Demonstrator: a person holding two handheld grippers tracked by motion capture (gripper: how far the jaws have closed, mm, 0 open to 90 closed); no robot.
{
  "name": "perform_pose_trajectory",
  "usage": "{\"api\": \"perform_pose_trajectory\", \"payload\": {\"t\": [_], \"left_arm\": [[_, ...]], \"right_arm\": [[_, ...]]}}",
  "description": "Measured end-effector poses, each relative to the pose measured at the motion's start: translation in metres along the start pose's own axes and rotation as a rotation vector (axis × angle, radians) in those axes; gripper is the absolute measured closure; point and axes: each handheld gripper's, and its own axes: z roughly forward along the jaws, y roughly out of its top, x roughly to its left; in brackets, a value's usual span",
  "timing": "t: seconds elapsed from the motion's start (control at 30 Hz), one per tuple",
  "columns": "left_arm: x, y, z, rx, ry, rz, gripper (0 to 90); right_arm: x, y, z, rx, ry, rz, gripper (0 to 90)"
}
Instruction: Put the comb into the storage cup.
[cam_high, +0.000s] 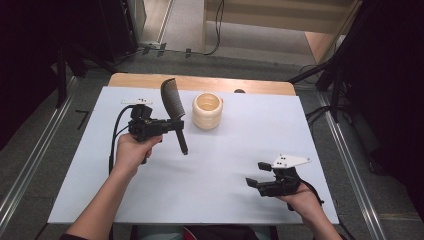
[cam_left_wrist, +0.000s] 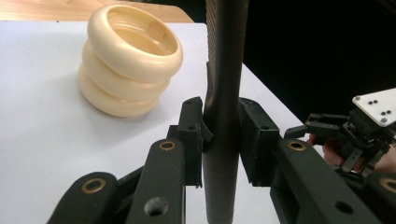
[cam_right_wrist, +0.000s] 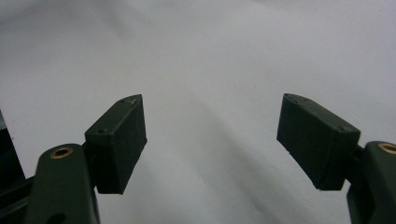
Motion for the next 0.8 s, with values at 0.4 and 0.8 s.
{"api": "perform_pose_trajectory", "payload": {"t": [0.4,0.8], "left_arm": [[-0.002,0.014,0.013,0.039,-0.056,0.036,73.2],[-0.002,0.027,0.026,0.054,-0.069,0.08,73.2]], "right_arm": [[-0.003,-0.006,-0.003,-0.006,-0.001,0.017,22.2],[-0.004,-0.005,-0.002,-0.006,-0.001,0.03,22.2]]}}
